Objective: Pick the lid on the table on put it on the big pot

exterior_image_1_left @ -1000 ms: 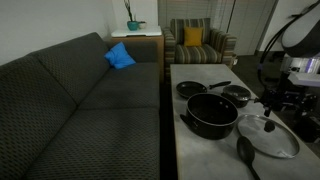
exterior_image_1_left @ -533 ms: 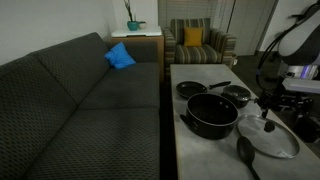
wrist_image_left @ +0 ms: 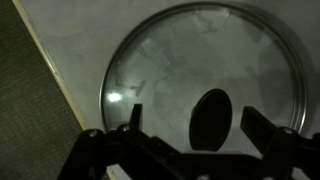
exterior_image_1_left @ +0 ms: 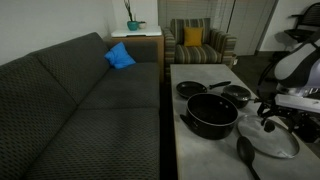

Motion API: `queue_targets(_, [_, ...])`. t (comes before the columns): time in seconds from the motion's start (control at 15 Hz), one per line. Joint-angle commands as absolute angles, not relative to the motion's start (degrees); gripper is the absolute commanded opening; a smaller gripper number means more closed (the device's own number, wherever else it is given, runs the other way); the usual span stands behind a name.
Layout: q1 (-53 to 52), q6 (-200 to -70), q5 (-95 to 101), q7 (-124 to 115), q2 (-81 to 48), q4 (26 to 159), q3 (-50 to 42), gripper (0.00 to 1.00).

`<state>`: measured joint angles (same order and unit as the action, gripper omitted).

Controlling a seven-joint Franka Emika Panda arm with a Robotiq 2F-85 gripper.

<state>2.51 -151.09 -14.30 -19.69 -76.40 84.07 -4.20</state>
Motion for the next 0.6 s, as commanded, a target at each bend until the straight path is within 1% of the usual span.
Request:
queue_targets(0.0, [3.80,-150.30,-15.21,-20.90,-81.08,77.80,-3.27,1.00])
queue_targets(0.07, [3.81,-150.45,-15.26,-21.27,-81.94,76.72,-3.32,0.75])
queue_targets(0.13, [3.82,-150.55,-15.28,-21.54,-82.44,76.11,-3.36,0.74])
queue_targets(0.4, [3.93,-150.96,-15.49,-21.89,-82.84,74.61,-3.33,0.45])
queue_targets(0.47, [3.94,-151.06,-15.54,-21.91,-82.71,74.53,-3.35,0.37])
queue_targets(0.53, [4.05,-151.20,-15.60,-21.84,-82.61,74.50,-3.29,0.31])
